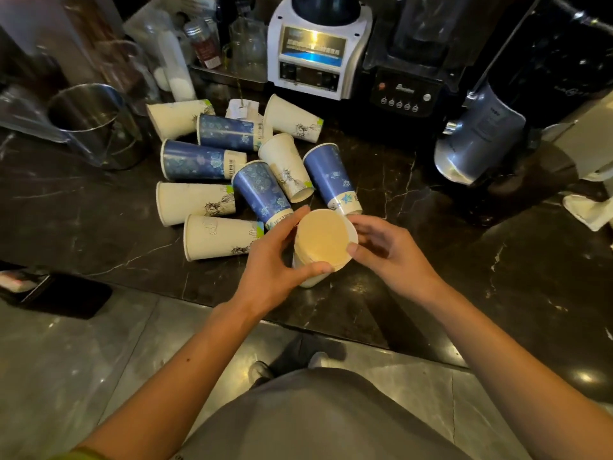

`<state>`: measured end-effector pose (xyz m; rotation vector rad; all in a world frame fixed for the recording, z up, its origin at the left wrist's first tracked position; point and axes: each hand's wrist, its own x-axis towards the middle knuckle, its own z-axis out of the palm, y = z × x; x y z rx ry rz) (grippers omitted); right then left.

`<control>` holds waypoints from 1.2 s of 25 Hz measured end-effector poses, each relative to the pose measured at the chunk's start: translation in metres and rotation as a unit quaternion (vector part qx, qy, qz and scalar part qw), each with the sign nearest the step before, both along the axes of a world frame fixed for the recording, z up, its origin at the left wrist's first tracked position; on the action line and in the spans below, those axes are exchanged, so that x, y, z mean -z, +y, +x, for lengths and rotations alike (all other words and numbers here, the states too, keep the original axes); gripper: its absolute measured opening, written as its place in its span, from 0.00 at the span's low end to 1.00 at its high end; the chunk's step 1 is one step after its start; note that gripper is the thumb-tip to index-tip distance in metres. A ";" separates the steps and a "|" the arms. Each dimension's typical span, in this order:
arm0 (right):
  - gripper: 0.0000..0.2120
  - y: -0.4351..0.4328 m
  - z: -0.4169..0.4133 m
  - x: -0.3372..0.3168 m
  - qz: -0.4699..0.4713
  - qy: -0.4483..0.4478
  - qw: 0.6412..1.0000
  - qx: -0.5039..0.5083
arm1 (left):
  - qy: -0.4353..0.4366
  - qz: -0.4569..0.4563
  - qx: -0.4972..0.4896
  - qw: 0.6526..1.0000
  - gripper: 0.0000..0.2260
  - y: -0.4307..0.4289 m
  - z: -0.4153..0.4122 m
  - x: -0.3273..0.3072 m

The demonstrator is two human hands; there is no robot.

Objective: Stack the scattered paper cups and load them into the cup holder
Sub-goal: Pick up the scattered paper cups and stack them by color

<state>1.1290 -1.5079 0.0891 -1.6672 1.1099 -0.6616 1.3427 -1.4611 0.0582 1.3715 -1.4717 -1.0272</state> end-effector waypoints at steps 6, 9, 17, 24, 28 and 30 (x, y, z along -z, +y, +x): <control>0.20 -0.008 0.034 0.004 0.067 -0.030 0.994 -0.086 | -0.016 0.003 -0.103 0.995 0.39 0.040 0.028 -0.003; 0.19 -0.010 0.047 0.006 0.092 -0.023 0.985 -0.142 | -0.015 0.008 -0.145 0.989 0.40 0.056 0.035 0.003; 0.20 -0.072 0.114 -0.022 -0.019 0.064 0.982 -0.177 | 0.012 0.011 -0.140 0.990 0.39 0.045 0.029 0.013; 0.34 -0.108 0.209 0.019 -0.063 0.287 0.872 -0.392 | 0.010 0.016 -0.145 0.989 0.39 0.050 0.034 0.009; 0.33 -0.108 0.221 0.037 -0.089 0.311 0.842 -0.431 | -0.008 0.002 -0.157 0.988 0.38 0.049 0.035 0.004; 0.33 -0.108 0.220 0.042 -0.105 0.305 0.840 -0.436 | -0.012 0.001 -0.162 0.987 0.37 0.049 0.035 0.002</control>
